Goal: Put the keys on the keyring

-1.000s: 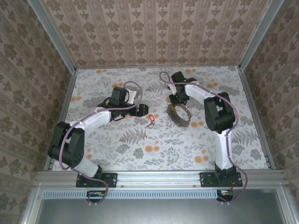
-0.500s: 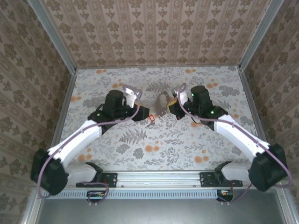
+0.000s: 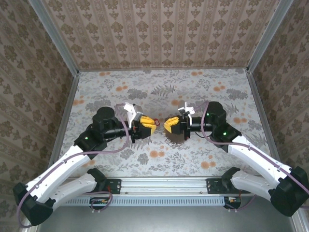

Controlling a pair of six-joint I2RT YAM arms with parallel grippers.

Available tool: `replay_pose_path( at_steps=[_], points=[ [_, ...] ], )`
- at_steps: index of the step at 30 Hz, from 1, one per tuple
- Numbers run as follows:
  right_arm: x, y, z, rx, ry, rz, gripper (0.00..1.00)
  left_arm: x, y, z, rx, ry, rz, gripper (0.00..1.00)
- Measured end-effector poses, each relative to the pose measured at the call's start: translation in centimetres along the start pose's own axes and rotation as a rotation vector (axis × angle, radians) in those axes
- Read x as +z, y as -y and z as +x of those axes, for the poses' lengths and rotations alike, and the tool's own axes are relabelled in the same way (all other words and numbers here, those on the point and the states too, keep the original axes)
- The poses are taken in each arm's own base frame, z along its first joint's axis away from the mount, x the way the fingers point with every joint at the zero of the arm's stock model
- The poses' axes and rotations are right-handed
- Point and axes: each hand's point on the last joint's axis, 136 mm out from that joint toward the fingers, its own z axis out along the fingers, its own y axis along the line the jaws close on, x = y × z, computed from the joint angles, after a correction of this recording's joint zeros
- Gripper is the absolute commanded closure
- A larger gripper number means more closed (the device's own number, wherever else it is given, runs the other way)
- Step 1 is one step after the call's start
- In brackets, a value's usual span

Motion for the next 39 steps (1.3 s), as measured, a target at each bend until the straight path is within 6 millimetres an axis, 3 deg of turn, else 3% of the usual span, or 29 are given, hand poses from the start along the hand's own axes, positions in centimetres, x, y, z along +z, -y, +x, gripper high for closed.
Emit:
replay_pose_path(
  at_steps=[13,26,33,35,39],
  points=[
    [0.6,-2.9,0.0,-0.028,0.016,-0.130,1.00,0.1,2.5,0.3,0.015,-0.011,0.136,0.69],
    [0.8,-3.6,0.2,-0.027,0.005,-0.164,1.00,1.4,2.9,1.5,0.010,-0.064,0.192,0.78],
    [0.8,-3.4,0.4,-0.021,-0.001,-0.163,1.00,1.7,3.1,1.7,0.027,-0.083,0.206,0.92],
    [0.7,-3.3,0.6,-0.015,-0.006,-0.164,1.00,1.8,3.0,1.8,0.030,-0.092,0.205,1.00],
    [0.6,-3.2,0.9,-0.009,-0.017,-0.166,1.00,1.9,3.0,2.0,0.040,-0.099,0.206,1.00]
  ],
)
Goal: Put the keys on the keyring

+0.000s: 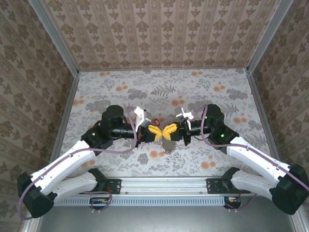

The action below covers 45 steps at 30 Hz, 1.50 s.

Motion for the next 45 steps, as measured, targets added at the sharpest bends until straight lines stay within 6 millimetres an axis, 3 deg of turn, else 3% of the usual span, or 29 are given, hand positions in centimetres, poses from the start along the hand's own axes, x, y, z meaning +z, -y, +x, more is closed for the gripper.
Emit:
replay_pose_path(
  at_steps=[4,10,15,18,23,31,34,36,45],
  points=[
    [0.0,0.0,0.3,-0.002,-0.009,0.002,0.99,0.0,0.0,0.2,0.011,-0.005,0.000,1.00],
    [0.1,-0.2,0.3,-0.016,-0.016,-0.004,0.81,-0.1,0.3,0.2,0.055,-0.007,0.003,1.00],
    [0.1,-0.6,0.4,-0.011,-0.023,-0.008,0.77,-0.1,0.3,0.2,0.085,-0.007,-0.005,1.00],
    [0.1,-0.7,0.6,-0.002,-0.028,-0.010,0.80,-0.1,0.3,0.4,0.090,-0.015,-0.003,1.00],
    [-0.1,-0.5,0.7,0.006,-0.033,0.019,1.00,-0.1,0.5,0.5,0.105,-0.019,0.006,1.00],
    [-0.2,0.1,0.8,-0.011,-0.037,0.076,1.00,-0.2,0.2,0.5,0.111,-0.021,-0.014,1.00],
    [-0.2,0.2,0.6,-0.028,-0.034,0.094,0.77,-0.3,0.3,0.4,0.116,-0.017,-0.017,1.00],
    [-0.3,0.4,0.6,-0.036,-0.034,0.117,0.70,-0.4,0.5,0.3,0.123,-0.010,-0.012,1.00],
    [-0.8,1.0,0.7,-0.035,-0.024,0.176,0.64,-0.7,1.1,-0.1,0.146,0.004,0.004,1.00]
  ],
)
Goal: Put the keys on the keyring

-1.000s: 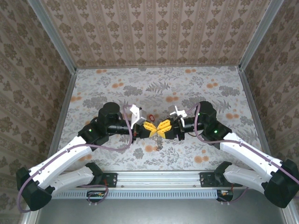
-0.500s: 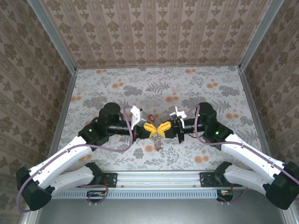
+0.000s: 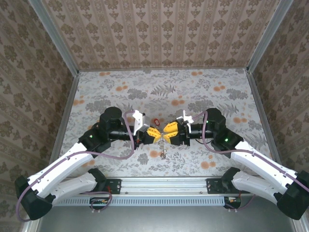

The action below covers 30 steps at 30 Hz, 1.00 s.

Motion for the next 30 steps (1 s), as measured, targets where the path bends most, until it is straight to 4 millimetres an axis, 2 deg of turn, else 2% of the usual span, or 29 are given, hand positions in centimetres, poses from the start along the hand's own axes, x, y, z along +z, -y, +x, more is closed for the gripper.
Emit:
replay_pose_path(
  at_steps=[14,23,30],
  points=[
    [-1.4,-1.0,0.4,0.014,0.035,0.013,0.62,-0.4,0.7,-0.7,0.023,0.023,0.023,1.00],
    [-1.1,-1.1,-0.8,0.006,0.086,-0.012,0.62,-0.1,0.9,-0.5,0.018,0.019,0.045,1.00],
    [-0.8,-1.5,-1.0,0.014,0.091,-0.053,0.64,-0.1,0.9,-0.5,0.019,0.020,0.049,1.00]
  ],
)
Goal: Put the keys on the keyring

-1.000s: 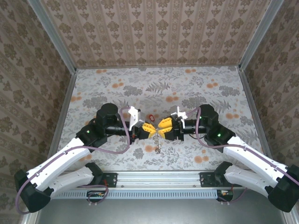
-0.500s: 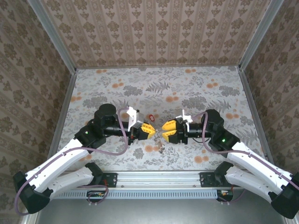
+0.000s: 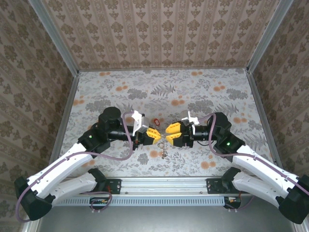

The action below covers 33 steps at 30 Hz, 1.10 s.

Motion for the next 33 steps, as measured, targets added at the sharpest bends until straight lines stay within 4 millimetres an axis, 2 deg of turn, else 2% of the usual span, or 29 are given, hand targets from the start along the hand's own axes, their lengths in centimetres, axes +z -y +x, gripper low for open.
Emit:
replay_pose_path(
  at_steps=[27,33],
  points=[
    [-0.2,-1.5,0.0,-0.035,-0.007,-0.032,0.57,0.2,-0.1,0.2,-0.009,-0.007,0.007,1.00],
    [-0.2,-1.4,0.0,-0.041,-0.006,-0.028,0.59,0.2,-0.1,0.2,-0.008,-0.007,0.009,1.00]
  ],
)
